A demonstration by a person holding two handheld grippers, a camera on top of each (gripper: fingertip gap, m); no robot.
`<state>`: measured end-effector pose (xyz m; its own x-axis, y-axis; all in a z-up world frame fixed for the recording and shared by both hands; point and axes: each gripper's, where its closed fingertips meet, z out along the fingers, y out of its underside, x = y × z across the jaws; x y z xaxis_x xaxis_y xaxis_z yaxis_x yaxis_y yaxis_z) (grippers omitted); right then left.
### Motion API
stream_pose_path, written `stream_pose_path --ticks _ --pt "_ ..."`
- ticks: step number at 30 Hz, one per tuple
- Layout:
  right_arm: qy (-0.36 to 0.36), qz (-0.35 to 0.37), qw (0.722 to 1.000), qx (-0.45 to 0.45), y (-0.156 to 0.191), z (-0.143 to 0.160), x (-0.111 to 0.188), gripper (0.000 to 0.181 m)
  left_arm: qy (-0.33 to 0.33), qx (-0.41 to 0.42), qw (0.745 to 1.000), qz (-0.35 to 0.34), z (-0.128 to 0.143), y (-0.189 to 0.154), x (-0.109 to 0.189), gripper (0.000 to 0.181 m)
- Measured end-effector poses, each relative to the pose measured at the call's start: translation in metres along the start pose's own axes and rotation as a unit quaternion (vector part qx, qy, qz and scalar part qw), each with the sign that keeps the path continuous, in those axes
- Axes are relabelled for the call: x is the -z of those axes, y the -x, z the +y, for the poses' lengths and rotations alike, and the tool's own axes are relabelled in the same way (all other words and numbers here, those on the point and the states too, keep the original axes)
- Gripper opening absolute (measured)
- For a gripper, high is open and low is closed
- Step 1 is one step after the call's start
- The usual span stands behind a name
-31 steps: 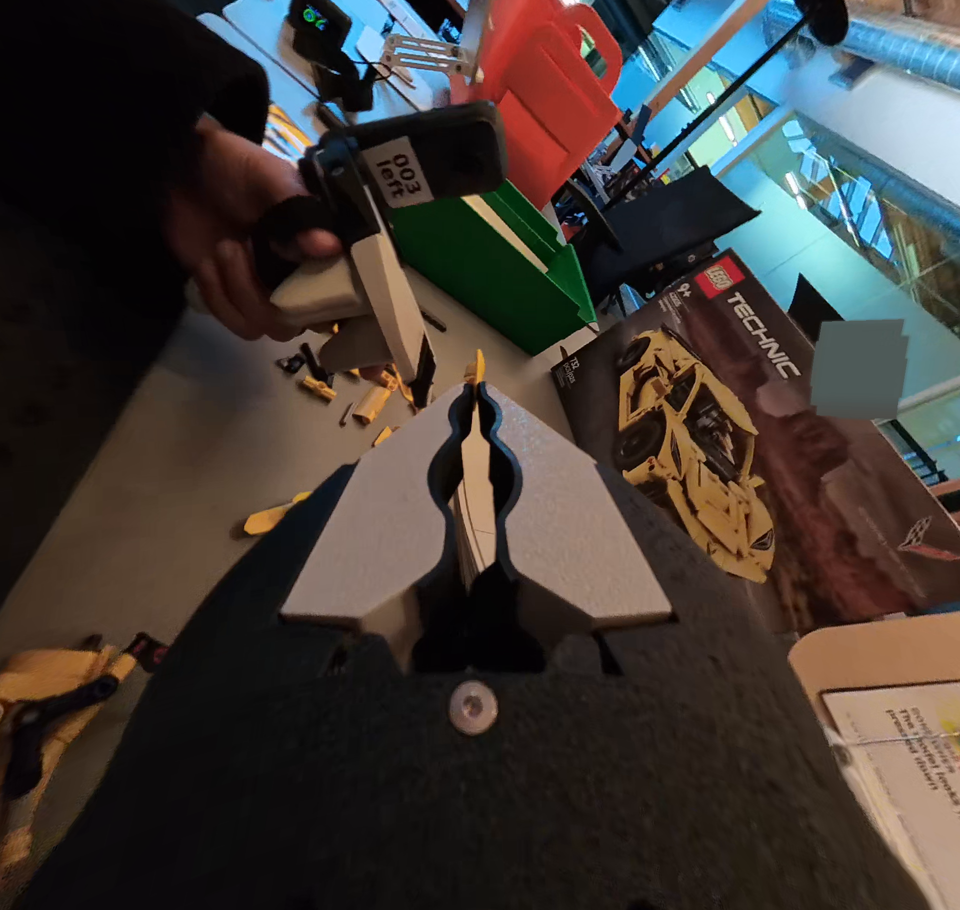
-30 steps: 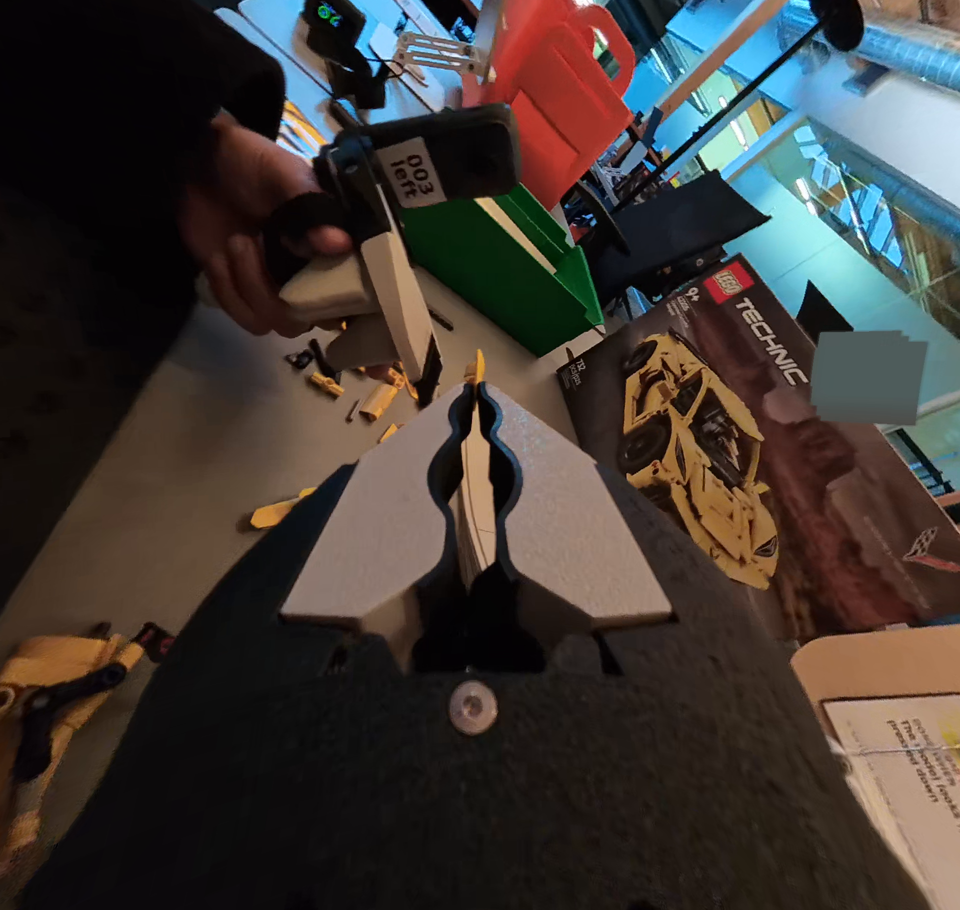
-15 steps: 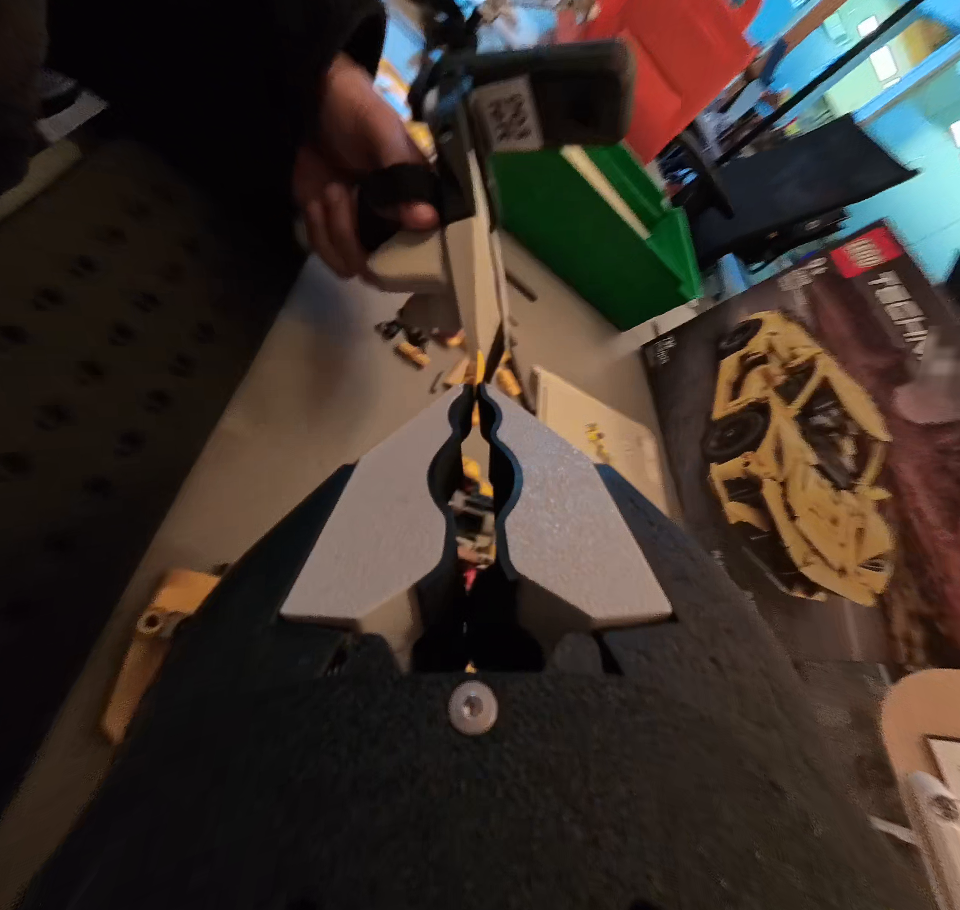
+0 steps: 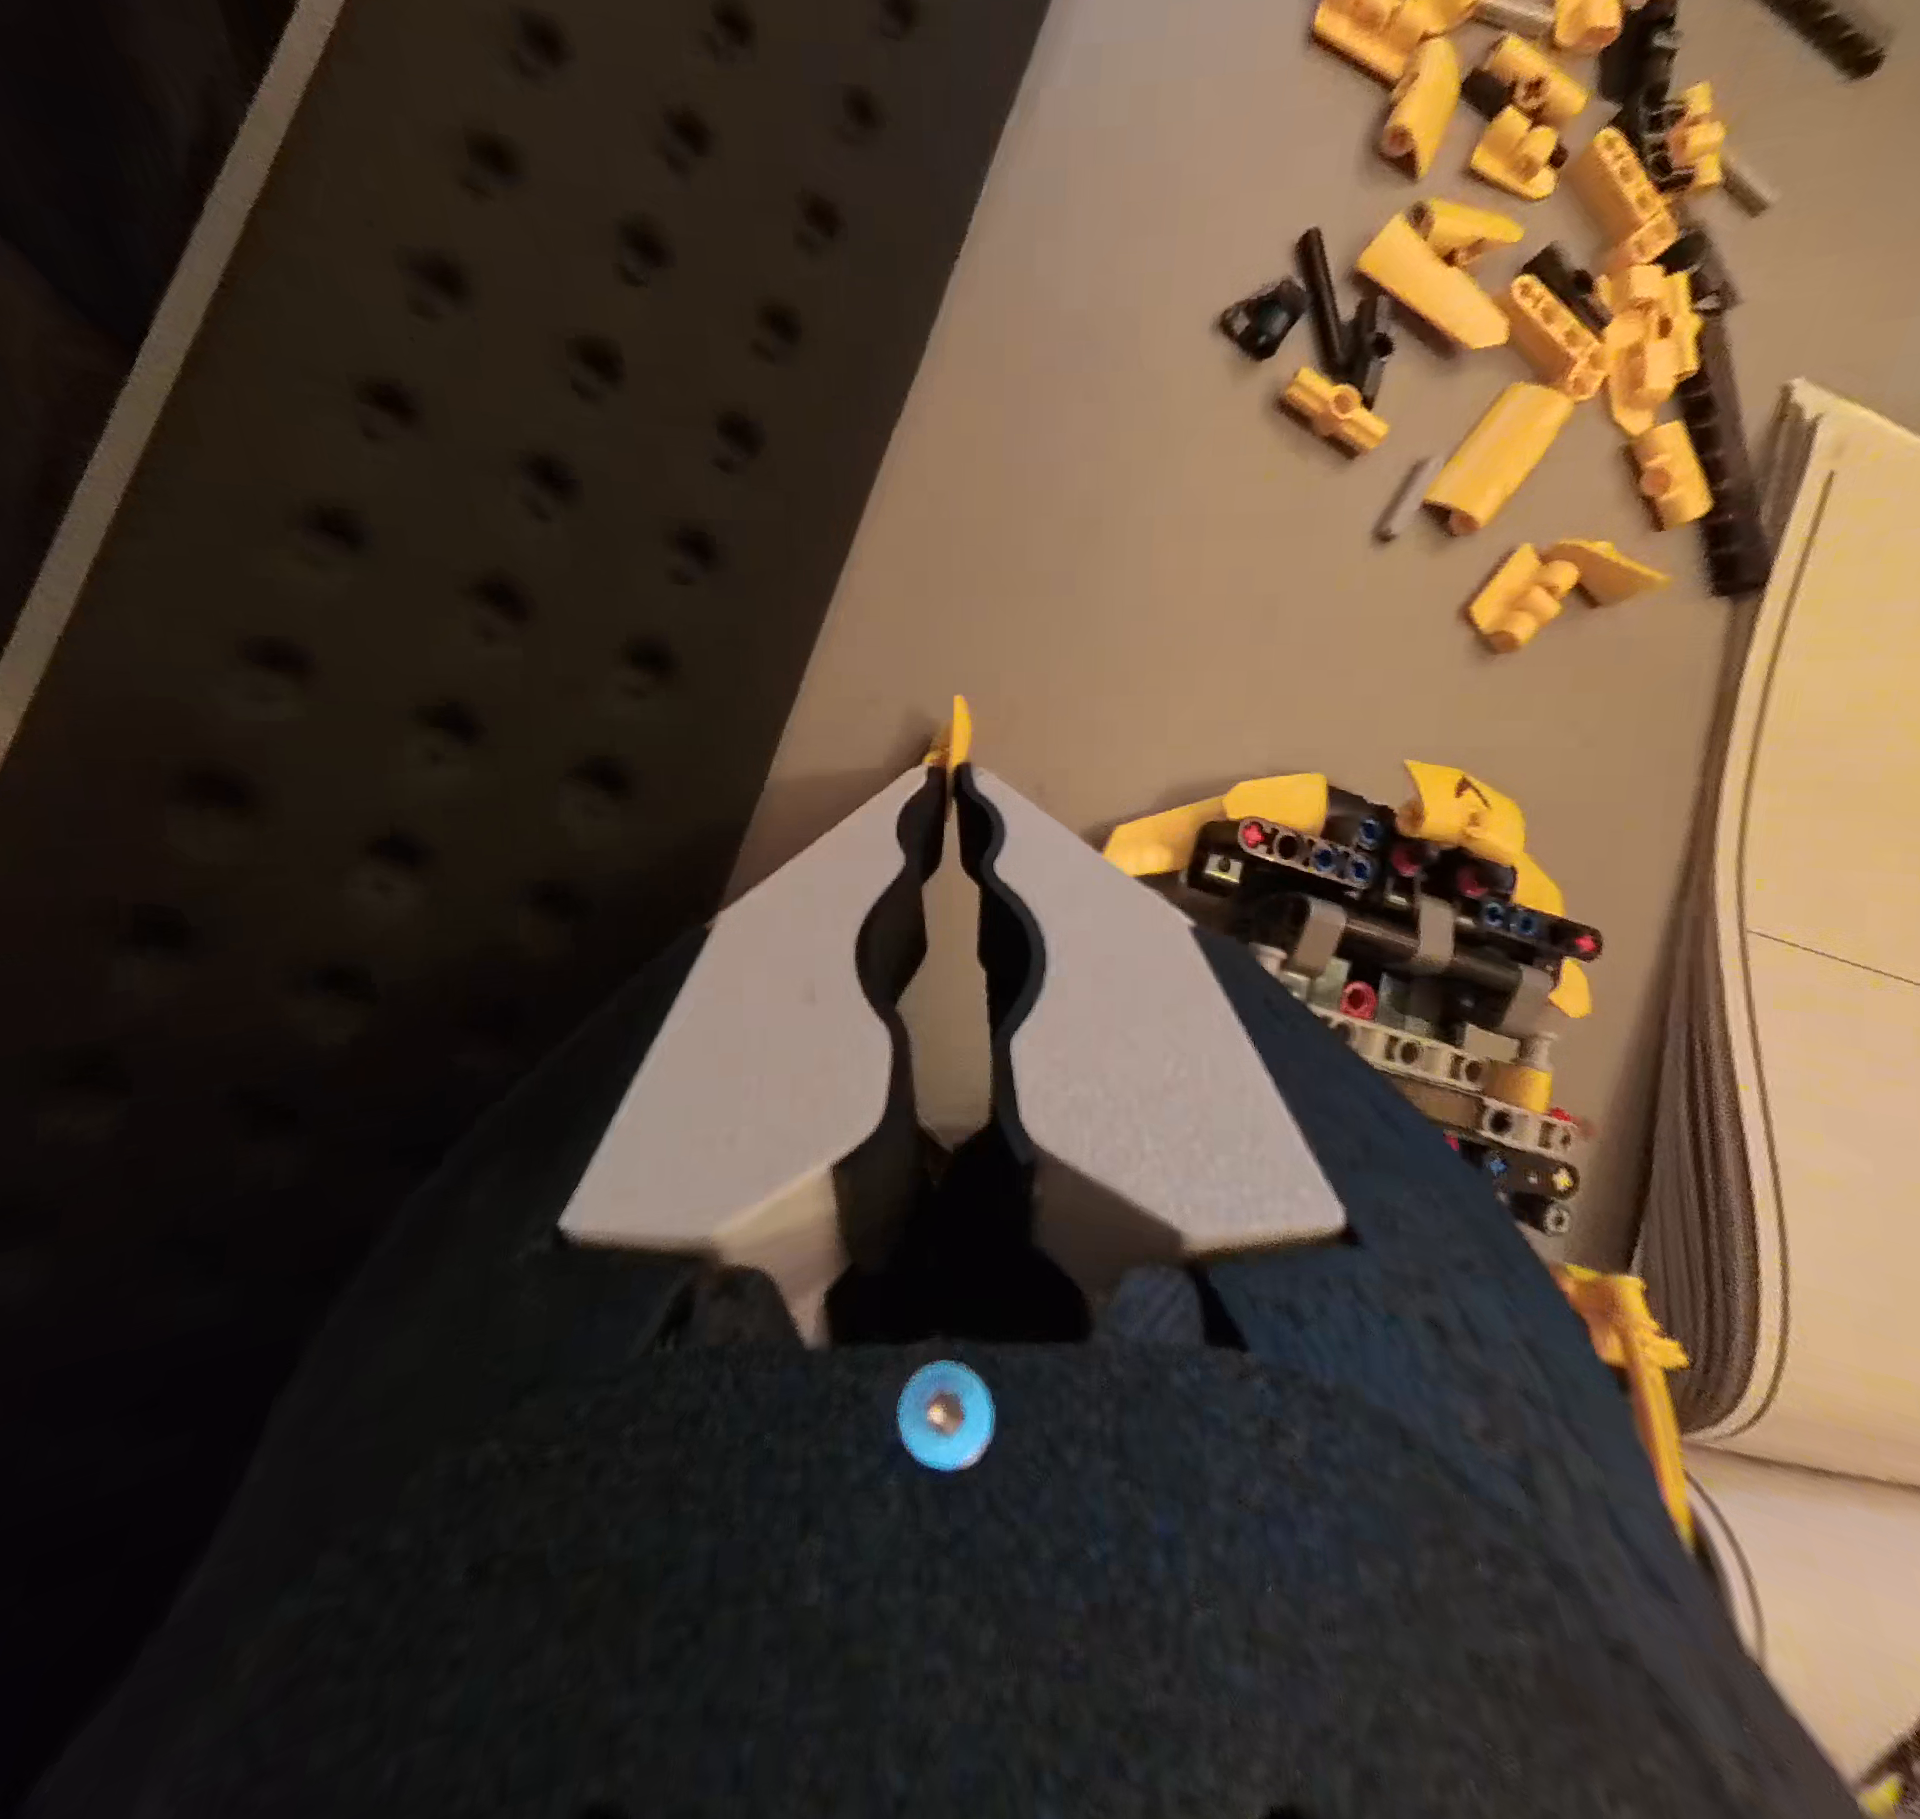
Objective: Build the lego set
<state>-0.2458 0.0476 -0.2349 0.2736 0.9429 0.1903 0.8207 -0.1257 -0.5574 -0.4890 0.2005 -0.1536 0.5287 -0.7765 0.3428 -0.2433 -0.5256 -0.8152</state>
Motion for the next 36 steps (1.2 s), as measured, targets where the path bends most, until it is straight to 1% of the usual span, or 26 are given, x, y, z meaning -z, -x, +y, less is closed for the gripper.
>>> stream_pose_path --ticks 3,6,9,13,16,18,20,23,26,30,34,36 --pt "-0.008 -0.022 1.0 -0.021 0.004 0.0 -0.003 0.001 -0.003 0.006 0.999 -0.045 0.012 0.023 0.018 0.026" --pt "-0.012 -0.028 0.999 -0.024 0.006 0.0 -0.004 0.001 -0.034 0.023 0.999 -0.008 0.012 0.02 0.035 0.032" --pt "-0.007 -0.025 1.0 -0.015 0.008 0.001 -0.005 0.002 -0.054 0.026 0.998 -0.035 0.013 0.036 0.055 0.036" --pt "-0.003 -0.015 1.0 -0.013 0.006 0.001 -0.005 0.007 -0.049 0.03 0.995 -0.081 0.022 0.06 0.075 0.037" --pt "-0.007 -0.023 0.999 -0.04 0.007 0.0 -0.002 0.011 -0.044 0.031 0.992 -0.114 0.03 0.076 0.087 0.038" --pt "-0.019 -0.02 0.998 -0.058 0.005 -0.003 0.002 0.019 -0.027 0.029 0.99 -0.138 0.041 0.09 0.092 0.043" --pt "-0.034 -0.01 0.997 -0.07 0.002 -0.006 0.009 0.024 0.006 0.015 0.986 -0.168 0.055 0.106 0.094 0.053" --pt "-0.062 0.015 0.994 -0.086 -0.004 -0.01 0.02 0.025 0.056 -0.034 0.975 -0.214 0.069 0.128 0.095 0.069" --pt "-0.083 0.017 0.991 -0.104 -0.004 -0.016 0.027 0.025 0.07 -0.075 0.973 -0.209 0.068 0.134 0.082 0.087" --pt "-0.092 0.015 0.99 -0.107 -0.001 -0.024 0.029 0.026 0.091 -0.096 0.978 -0.164 0.07 0.131 0.057 0.099" --pt "-0.096 0.022 0.99 -0.105 0.002 -0.03 0.032 0.026 0.113 -0.133 0.969 -0.174 0.078 0.135 0.044 0.109" --pt "-0.1 0.022 0.989 -0.105 0.003 -0.032 0.032 0.026 0.108 -0.12 0.973 -0.164 0.079 0.133 0.04 0.108"
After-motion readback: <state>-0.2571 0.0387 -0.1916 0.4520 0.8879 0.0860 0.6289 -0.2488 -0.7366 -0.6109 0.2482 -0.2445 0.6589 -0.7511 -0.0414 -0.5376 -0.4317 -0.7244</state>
